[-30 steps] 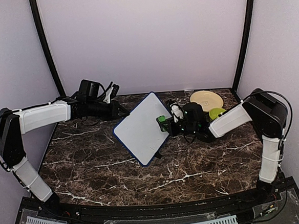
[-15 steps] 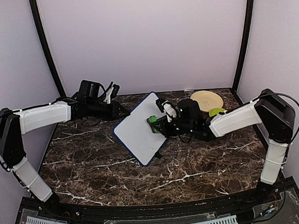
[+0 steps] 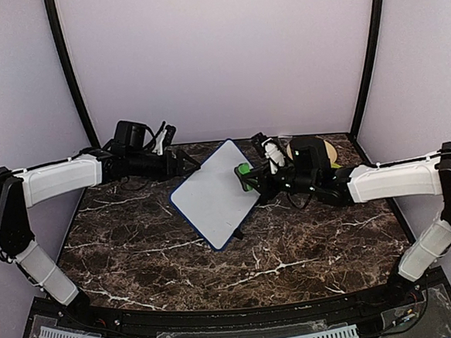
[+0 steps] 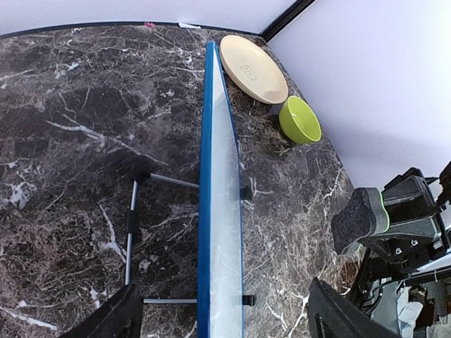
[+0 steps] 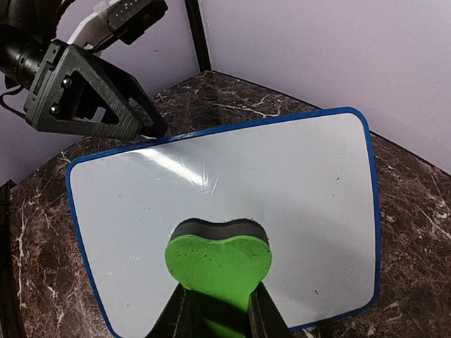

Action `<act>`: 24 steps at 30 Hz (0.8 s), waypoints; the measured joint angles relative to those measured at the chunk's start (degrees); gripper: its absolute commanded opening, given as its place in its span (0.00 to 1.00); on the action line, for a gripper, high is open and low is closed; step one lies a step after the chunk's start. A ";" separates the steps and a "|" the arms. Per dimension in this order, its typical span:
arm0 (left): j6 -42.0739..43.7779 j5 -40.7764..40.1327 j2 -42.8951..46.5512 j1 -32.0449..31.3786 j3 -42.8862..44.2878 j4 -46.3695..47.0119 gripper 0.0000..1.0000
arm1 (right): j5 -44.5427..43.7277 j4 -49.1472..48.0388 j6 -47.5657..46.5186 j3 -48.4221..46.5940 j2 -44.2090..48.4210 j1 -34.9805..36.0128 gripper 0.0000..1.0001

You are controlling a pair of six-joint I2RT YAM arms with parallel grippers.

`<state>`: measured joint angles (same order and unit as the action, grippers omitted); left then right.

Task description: Erase the whiteboard

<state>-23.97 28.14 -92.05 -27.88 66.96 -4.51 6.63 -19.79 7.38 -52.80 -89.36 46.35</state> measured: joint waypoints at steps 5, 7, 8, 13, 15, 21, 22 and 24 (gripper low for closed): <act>-0.74 -0.20 2.10 1.84 -0.48 0.37 0.99 | -0.11 6.47 0.63 3.69 5.64 0.00 0.02; -1.79 -0.11 4.44 4.46 -2.56 1.22 0.99 | -0.28 8.92 1.46 6.47 8.61 0.09 0.03; -2.38 -0.20 6.19 6.34 -3.89 1.49 0.99 | -0.61 10.64 2.08 7.85 10.29 0.17 0.03; -4.09 -2.05 12.35 10.71 -6.38 2.01 0.99 | -3.61 18.18 5.46 11.56 13.84 2.99 0.04; -4.63 -2.08 13.53 10.49 -7.10 2.93 0.99 | -5.14 21.27 6.78 11.76 13.25 4.81 0.04; -5.35 -2.03 14.12 10.23 -11.74 3.76 0.99 | -8.90 28.15 9.20 10.10 6.43 7.98 0.05; -5.40 -2.01 14.12 10.23 -12.41 3.78 0.99 | -9.73 29.42 9.35 9.18 4.85 8.28 0.06; -5.40 -2.01 14.12 10.23 -13.16 3.82 0.99 | -11.06 31.19 9.46 7.32 1.99 8.94 0.09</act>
<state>-29.36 26.13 -77.93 -17.65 53.80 -0.69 -4.43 11.40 16.84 -45.47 -87.37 55.29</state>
